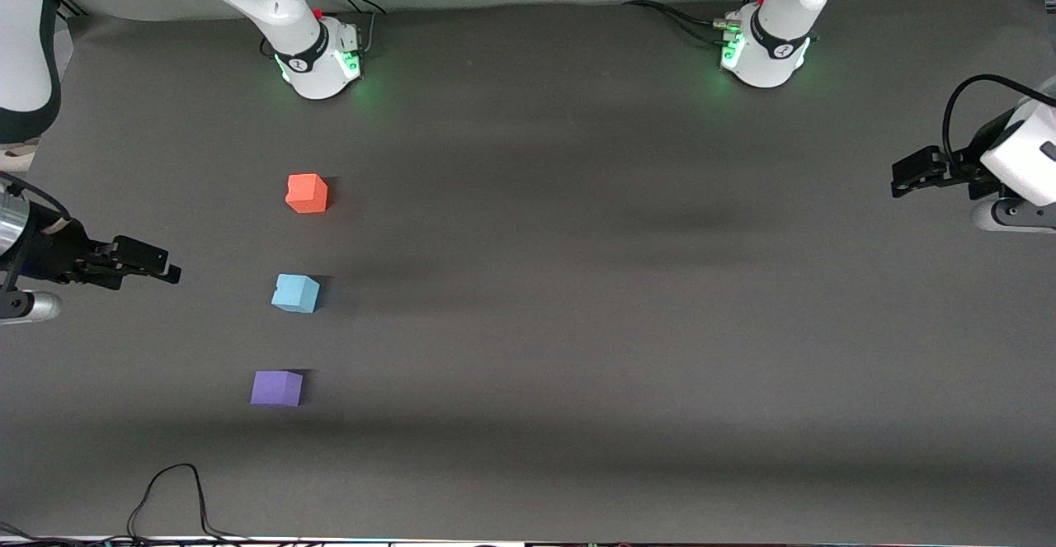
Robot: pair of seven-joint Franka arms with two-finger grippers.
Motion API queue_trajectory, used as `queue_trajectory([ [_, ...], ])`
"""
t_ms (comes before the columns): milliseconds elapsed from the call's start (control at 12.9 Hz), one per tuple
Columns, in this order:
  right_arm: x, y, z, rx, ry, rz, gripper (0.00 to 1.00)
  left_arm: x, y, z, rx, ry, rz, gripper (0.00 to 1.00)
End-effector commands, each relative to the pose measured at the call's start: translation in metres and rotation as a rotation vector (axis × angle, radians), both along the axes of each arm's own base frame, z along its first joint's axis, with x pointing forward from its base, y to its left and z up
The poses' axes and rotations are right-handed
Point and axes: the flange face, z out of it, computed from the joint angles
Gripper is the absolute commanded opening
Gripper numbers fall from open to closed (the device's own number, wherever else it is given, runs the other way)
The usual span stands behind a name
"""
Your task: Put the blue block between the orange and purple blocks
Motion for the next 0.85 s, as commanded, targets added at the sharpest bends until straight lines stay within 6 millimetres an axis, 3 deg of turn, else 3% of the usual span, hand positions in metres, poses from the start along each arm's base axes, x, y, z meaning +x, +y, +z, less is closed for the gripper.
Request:
queue_trajectory([
  [0, -0.045, 0.011, 0.017, -0.051, -0.019, -0.029, 1.0, -0.003, -0.001, 0.004, -0.007, -0.012, -0.005, 1.0],
  [232, -0.081, 0.012, 0.035, -0.076, -0.034, -0.041, 1.0, -0.003, 0.0, 0.004, -0.007, -0.012, -0.004, 1.0],
  [774, -0.09, 0.003, 0.043, -0.075, -0.018, -0.043, 1.0, -0.003, -0.001, 0.005, -0.007, -0.013, -0.007, 1.0],
])
